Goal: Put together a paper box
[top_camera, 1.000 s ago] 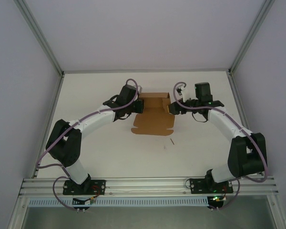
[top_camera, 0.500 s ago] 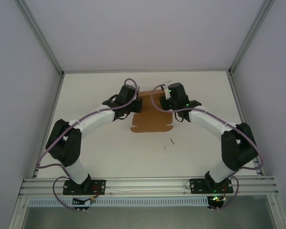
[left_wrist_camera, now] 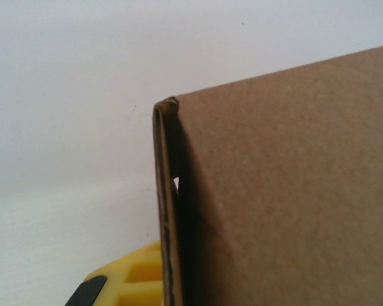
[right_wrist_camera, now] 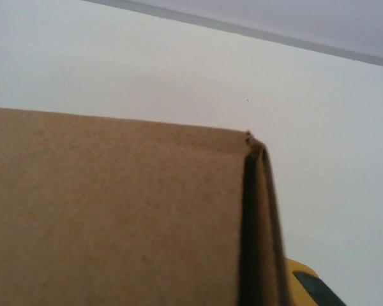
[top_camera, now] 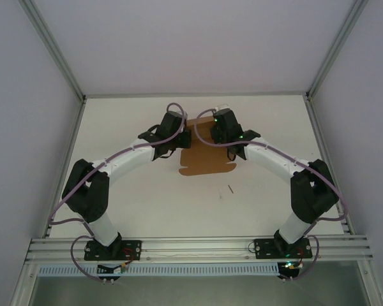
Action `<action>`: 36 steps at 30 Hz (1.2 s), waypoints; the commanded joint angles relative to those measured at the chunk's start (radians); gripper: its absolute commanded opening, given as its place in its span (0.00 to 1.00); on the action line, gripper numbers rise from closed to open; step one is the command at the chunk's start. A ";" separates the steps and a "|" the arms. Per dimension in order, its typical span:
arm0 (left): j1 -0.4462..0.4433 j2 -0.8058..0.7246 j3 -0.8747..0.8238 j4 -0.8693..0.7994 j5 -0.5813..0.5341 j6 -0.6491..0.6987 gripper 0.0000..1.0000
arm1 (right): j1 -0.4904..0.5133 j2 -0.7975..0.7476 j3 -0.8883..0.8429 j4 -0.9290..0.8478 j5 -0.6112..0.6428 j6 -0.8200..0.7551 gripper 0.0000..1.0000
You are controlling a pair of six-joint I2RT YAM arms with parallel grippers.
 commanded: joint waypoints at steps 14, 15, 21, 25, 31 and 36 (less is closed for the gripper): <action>-0.005 0.012 0.046 -0.077 -0.034 -0.026 0.00 | -0.035 -0.085 -0.021 -0.238 -0.168 0.029 0.38; -0.004 0.014 0.048 -0.077 -0.031 -0.026 0.00 | -0.036 -0.096 -0.028 -0.235 -0.194 0.026 0.41; -0.001 0.010 0.043 -0.070 -0.011 -0.021 0.00 | -0.037 -0.145 -0.059 -0.236 -0.224 0.026 0.37; -0.002 0.005 0.045 -0.067 0.001 -0.016 0.00 | -0.038 -0.132 -0.054 -0.213 -0.162 0.031 0.24; -0.014 0.010 0.055 -0.071 0.005 -0.028 0.00 | -0.037 -0.045 -0.028 -0.092 0.095 0.149 0.01; -0.016 0.009 0.071 -0.102 -0.051 -0.074 0.00 | -0.037 0.062 0.061 -0.209 0.386 0.334 0.00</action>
